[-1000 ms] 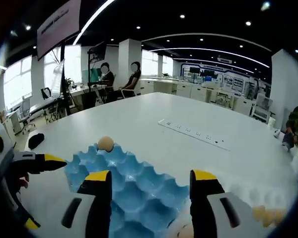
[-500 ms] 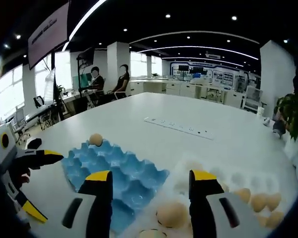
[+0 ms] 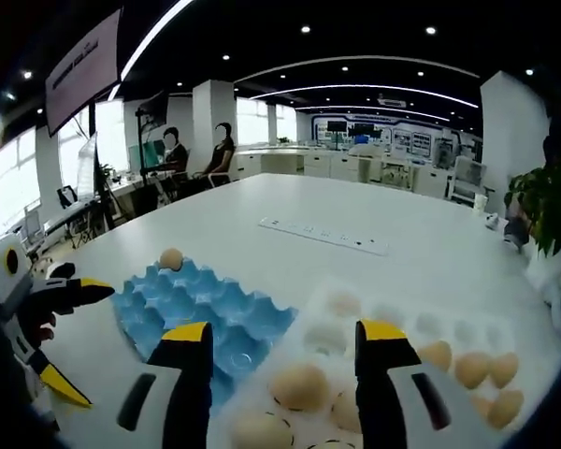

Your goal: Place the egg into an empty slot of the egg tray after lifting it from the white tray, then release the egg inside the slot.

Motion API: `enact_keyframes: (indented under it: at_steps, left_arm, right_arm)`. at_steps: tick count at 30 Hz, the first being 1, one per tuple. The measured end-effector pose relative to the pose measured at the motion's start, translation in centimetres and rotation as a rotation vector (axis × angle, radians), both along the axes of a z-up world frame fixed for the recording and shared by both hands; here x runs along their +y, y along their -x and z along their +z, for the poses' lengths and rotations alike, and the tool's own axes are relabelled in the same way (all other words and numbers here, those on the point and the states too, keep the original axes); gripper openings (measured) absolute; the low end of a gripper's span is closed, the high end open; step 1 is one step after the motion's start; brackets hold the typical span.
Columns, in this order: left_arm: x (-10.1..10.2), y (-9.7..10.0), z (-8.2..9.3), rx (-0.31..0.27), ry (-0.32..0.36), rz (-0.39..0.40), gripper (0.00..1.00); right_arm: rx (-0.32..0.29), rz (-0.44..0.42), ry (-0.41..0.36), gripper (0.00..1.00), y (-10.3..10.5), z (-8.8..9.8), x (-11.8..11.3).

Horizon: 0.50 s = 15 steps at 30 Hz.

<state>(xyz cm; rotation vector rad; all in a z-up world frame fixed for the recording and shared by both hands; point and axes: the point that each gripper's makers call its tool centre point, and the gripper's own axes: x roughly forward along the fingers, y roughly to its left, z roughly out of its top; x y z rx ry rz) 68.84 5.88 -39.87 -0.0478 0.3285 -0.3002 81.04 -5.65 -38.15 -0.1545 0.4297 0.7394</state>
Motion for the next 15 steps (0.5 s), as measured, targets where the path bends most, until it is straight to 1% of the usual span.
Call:
enact_keyframes:
  at_steps: [10,15]
  left_arm:
    - [0.5,-0.5,0.0,0.003,0.005,-0.001,1.0]
    - [0.6,-0.6,0.0,0.003,0.004,-0.003,1.0]
  right_arm:
    - [0.008,-0.018,0.008,0.64,0.3,-0.1,-2.9]
    - [0.015,-0.021,0.007,0.64,0.7,-0.3,-3.9]
